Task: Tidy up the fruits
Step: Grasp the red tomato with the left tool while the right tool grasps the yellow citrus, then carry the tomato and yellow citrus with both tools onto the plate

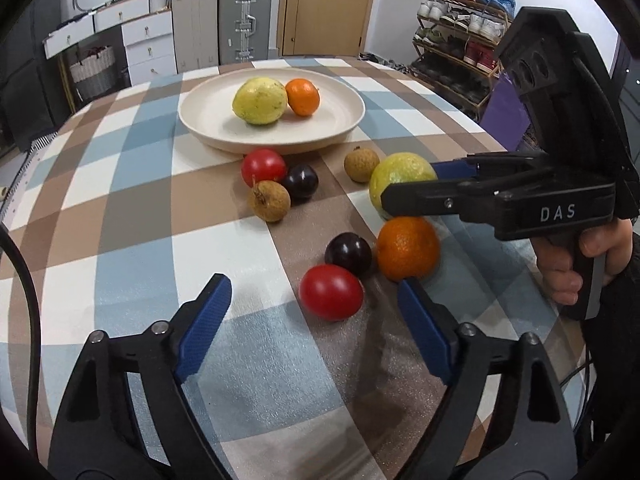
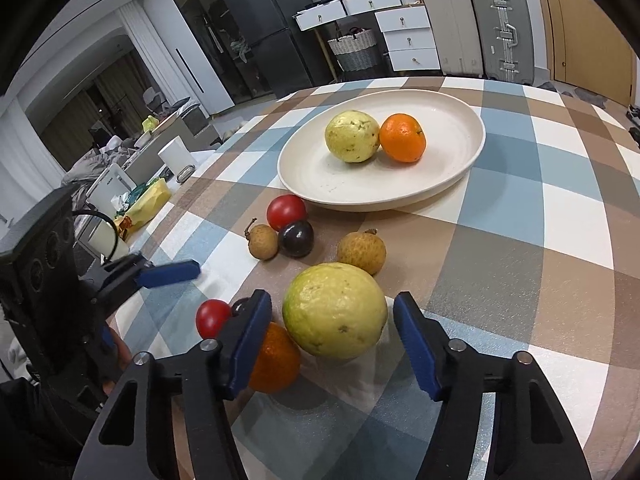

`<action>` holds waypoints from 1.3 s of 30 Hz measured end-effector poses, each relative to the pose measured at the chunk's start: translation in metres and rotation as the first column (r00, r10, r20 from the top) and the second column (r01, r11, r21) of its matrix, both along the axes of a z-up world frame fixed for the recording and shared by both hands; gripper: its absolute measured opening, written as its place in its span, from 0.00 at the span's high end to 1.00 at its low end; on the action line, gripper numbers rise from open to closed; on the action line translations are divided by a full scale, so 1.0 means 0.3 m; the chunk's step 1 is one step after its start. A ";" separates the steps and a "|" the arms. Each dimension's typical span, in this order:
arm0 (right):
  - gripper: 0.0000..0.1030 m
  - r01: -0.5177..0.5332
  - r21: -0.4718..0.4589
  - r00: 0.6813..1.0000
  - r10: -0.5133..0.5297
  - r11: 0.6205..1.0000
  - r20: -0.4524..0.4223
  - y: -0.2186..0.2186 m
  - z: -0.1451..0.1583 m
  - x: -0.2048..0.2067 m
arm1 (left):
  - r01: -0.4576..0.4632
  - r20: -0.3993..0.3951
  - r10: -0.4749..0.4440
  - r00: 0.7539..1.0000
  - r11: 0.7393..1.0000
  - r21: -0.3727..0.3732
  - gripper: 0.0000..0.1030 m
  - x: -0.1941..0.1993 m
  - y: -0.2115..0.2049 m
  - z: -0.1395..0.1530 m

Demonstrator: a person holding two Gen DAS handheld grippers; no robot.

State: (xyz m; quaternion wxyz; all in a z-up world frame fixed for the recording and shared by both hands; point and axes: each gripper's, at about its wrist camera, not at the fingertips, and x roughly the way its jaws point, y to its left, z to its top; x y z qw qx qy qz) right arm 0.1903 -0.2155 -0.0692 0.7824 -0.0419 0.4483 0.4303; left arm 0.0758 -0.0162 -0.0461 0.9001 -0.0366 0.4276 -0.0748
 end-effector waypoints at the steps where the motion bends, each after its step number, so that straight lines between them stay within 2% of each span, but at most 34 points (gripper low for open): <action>1: 0.39 -0.001 0.002 1.000 0.001 1.000 -0.001 0.000 0.001 0.000 | 0.001 -0.005 -0.001 1.000 1.000 -0.007 0.22 0.002 0.004 -0.003; 5: 0.47 0.002 0.001 1.000 -0.002 1.000 0.003 -0.002 0.002 -0.002 | 0.004 -0.008 -0.004 1.000 1.000 -0.031 0.29 0.000 0.014 -0.008; 11: 0.49 -0.001 -0.006 1.000 0.001 1.000 0.021 0.000 0.005 -0.010 | 0.025 -0.008 -0.025 1.000 0.999 -0.043 0.46 -0.001 0.013 -0.009; 13: 0.49 -0.001 -0.005 1.000 0.001 1.000 0.027 -0.001 0.007 -0.012 | 0.031 -0.006 -0.031 0.999 0.999 -0.043 0.56 -0.001 0.010 -0.008; 17: 0.49 0.000 0.004 0.999 0.000 1.000 0.032 -0.004 0.010 -0.013 | 0.045 -0.006 -0.046 0.999 0.998 -0.052 0.71 -0.003 0.003 -0.008; 27: 0.49 0.004 0.039 0.999 -0.006 0.999 0.052 -0.013 0.033 -0.014 | 0.046 0.028 -0.044 0.999 0.996 -0.074 0.72 -0.017 0.011 0.013; 33: 0.49 0.015 0.069 0.997 -0.020 0.998 0.071 -0.022 0.051 -0.016 | 0.003 0.095 0.006 0.995 0.995 -0.097 0.72 -0.031 0.037 0.055; 39: 0.49 0.039 0.097 0.993 -0.050 0.995 0.105 -0.033 0.072 -0.013 | -0.044 0.124 0.059 0.991 0.992 -0.116 0.72 -0.022 0.060 0.080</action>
